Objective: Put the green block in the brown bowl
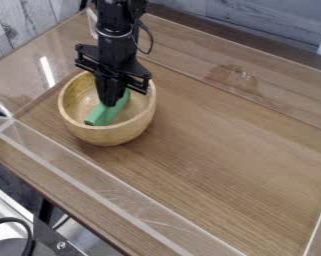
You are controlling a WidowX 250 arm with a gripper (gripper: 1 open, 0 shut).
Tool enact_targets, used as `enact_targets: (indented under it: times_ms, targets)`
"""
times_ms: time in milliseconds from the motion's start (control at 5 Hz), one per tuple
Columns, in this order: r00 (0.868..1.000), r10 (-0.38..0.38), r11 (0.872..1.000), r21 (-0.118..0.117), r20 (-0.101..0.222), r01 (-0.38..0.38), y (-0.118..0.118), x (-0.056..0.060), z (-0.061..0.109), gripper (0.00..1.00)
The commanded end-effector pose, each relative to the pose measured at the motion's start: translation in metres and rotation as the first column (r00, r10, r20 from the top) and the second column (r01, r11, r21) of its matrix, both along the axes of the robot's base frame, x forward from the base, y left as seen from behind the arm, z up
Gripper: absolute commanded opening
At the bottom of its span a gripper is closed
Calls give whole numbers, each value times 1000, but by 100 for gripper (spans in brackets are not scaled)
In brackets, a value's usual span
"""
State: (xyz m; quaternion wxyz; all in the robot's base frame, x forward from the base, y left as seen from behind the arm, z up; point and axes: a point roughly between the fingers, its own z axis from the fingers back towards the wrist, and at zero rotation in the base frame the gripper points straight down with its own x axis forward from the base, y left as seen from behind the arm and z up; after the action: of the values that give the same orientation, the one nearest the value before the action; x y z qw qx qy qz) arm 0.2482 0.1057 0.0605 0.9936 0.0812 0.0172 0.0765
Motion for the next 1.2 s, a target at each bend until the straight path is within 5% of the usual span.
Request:
enact_targets:
  times_ms: [0, 200, 600, 1000]
  targets:
    - [999, 5, 999, 32, 38, -6, 2, 14, 22, 100]
    - [1000, 13, 999, 41, 9, -13, 0, 14, 30, 100]
    - [1000, -5, 999, 46, 16, 4, -9, 5, 37, 100]
    - [999, 3, 998, -66, 51, 1, -14, 16, 72, 100]
